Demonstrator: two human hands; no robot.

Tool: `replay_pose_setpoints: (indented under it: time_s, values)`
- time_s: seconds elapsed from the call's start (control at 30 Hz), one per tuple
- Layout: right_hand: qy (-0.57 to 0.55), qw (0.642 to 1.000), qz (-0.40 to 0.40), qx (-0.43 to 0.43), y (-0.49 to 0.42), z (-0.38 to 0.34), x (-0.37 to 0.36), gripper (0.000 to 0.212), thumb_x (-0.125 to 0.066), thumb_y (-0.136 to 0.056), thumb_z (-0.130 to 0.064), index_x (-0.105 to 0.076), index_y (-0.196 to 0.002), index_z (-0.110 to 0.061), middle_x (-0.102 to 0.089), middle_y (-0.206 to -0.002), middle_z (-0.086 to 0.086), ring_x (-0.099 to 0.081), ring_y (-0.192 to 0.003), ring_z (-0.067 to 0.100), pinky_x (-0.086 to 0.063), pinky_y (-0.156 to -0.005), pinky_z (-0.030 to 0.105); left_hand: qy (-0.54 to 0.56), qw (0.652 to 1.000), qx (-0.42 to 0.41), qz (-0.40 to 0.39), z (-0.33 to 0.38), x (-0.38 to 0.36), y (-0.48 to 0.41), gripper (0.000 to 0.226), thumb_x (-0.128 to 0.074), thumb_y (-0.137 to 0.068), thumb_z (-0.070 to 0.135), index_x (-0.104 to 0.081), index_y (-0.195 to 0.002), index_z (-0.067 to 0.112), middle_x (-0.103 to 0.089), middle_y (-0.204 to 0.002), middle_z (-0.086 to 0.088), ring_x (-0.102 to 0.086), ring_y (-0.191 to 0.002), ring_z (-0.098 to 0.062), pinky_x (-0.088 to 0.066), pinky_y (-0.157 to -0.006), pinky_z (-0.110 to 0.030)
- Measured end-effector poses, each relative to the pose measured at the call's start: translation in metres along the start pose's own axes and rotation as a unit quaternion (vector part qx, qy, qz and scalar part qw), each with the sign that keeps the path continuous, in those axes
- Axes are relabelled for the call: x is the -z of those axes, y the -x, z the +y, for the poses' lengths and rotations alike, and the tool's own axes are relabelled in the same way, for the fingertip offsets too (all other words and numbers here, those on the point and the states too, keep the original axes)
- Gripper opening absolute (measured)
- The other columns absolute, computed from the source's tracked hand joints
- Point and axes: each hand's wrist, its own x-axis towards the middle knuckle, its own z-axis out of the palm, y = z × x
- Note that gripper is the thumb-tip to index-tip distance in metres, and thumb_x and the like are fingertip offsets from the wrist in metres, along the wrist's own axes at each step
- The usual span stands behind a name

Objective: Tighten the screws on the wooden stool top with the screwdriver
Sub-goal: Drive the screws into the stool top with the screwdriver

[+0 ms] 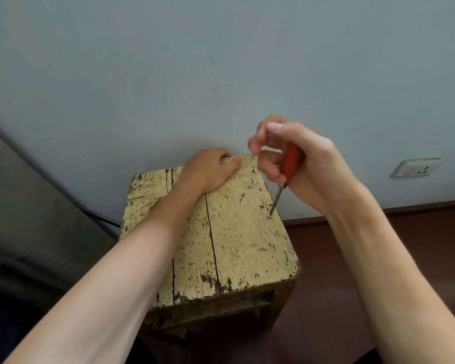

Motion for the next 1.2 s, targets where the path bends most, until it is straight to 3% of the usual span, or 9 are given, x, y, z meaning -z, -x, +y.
replay_pose_setpoints:
  time_s: [0.07,0.17,0.47,0.6,0.73,0.83,0.97,1.07,1.2]
  values:
    - [0.024,0.998,-0.049,-0.011,0.003,-0.003,0.002,0.042,-0.047,-0.101,-0.029,-0.067,-0.066,-0.018,-0.071,-0.071,0.007,-0.061,-0.053,0.02,-0.047,-0.055,0.027,0.004,1.0,0.003,-0.004,0.001,0.002,0.001,0.071,-0.024,-0.07,0.079,-0.066,-0.104,0.034,-0.063,-0.098,0.011,-0.061,-0.092,-0.021,-0.045,-0.076,-0.036]
    - [0.058,0.998,-0.019,0.0,0.003,-0.002,-0.005,0.053,-0.048,-0.1,-0.028,-0.049,-0.047,-0.021,-0.046,-0.041,0.002,-0.037,-0.036,0.019,-0.035,-0.045,0.024,-0.002,1.0,0.001,0.009,0.001,0.001,0.0,0.069,-0.031,-0.079,0.079,-0.069,-0.113,0.032,-0.065,-0.101,0.012,-0.059,-0.093,-0.018,-0.04,-0.074,-0.035]
    - [0.029,0.924,0.369,0.095,-0.003,0.019,-0.039,0.049,-0.046,-0.106,-0.018,-0.023,-0.063,-0.018,-0.024,-0.054,-0.002,-0.02,-0.047,0.014,-0.018,-0.047,0.025,0.004,1.0,0.004,0.011,-0.003,-0.004,-0.004,0.058,-0.041,-0.089,0.076,-0.07,-0.115,0.033,-0.07,-0.111,0.012,-0.063,-0.1,-0.017,-0.046,-0.082,-0.037]
    - [0.098,0.951,0.284,0.069,-0.006,0.006,-0.023,0.022,-0.051,-0.109,-0.016,-0.064,-0.092,-0.02,-0.056,-0.073,-0.001,-0.051,-0.059,0.011,-0.039,-0.05,0.022,-0.001,1.0,0.005,0.015,-0.003,-0.003,-0.004,0.06,-0.041,-0.088,0.078,-0.07,-0.116,0.033,-0.069,-0.113,0.011,-0.062,-0.1,-0.018,-0.045,-0.08,-0.036]
    - [0.044,0.991,0.111,0.062,-0.001,-0.001,-0.001,0.025,-0.048,-0.109,-0.018,-0.069,-0.121,-0.024,-0.075,-0.092,0.007,-0.068,-0.075,0.02,-0.053,-0.067,0.029,-0.001,1.0,0.001,0.016,-0.002,-0.002,-0.003,0.057,-0.042,-0.09,0.077,-0.069,-0.113,0.033,-0.07,-0.108,0.009,-0.063,-0.097,-0.019,-0.049,-0.081,-0.038]
    - [0.0,1.0,0.012,0.022,0.003,-0.003,0.005,0.044,-0.039,-0.109,-0.033,-0.078,-0.097,-0.019,-0.055,-0.05,0.001,-0.045,-0.04,0.016,-0.037,-0.046,0.025,-0.005,1.0,0.0,0.015,-0.001,-0.001,-0.002,0.054,-0.043,-0.091,0.074,-0.069,-0.113,0.033,-0.07,-0.108,0.009,-0.062,-0.096,-0.019,-0.047,-0.079,-0.036]
    - [-0.017,1.0,-0.021,0.012,0.002,0.001,-0.004,0.048,-0.043,-0.102,-0.034,-0.075,-0.07,-0.017,-0.028,-0.04,-0.008,-0.019,-0.037,0.01,-0.018,-0.043,0.02,-0.002,1.0,0.004,0.005,0.0,0.0,-0.002,0.057,-0.041,-0.089,0.075,-0.068,-0.115,0.032,-0.071,-0.112,0.007,-0.063,-0.098,-0.02,-0.05,-0.082,-0.037]
    - [0.015,0.998,0.045,0.029,0.0,0.003,-0.017,0.053,-0.047,-0.1,-0.031,-0.053,-0.049,-0.02,-0.026,-0.041,-0.007,-0.017,-0.037,0.011,-0.016,-0.044,0.017,-0.004,1.0,0.005,0.003,0.0,0.0,-0.002,0.061,-0.039,-0.087,0.075,-0.069,-0.121,0.034,-0.07,-0.118,0.008,-0.064,-0.105,-0.021,-0.049,-0.084,-0.038]
    - [0.008,0.942,0.312,0.123,0.0,0.014,-0.039,0.059,-0.043,-0.114,-0.025,-0.036,-0.055,-0.022,-0.027,-0.049,-0.005,-0.023,-0.042,0.011,-0.02,-0.046,0.023,-0.005,1.0,0.003,0.008,-0.001,-0.002,-0.003,0.056,-0.043,-0.092,0.073,-0.069,-0.119,0.032,-0.07,-0.118,0.009,-0.063,-0.107,-0.019,-0.047,-0.084,-0.037]
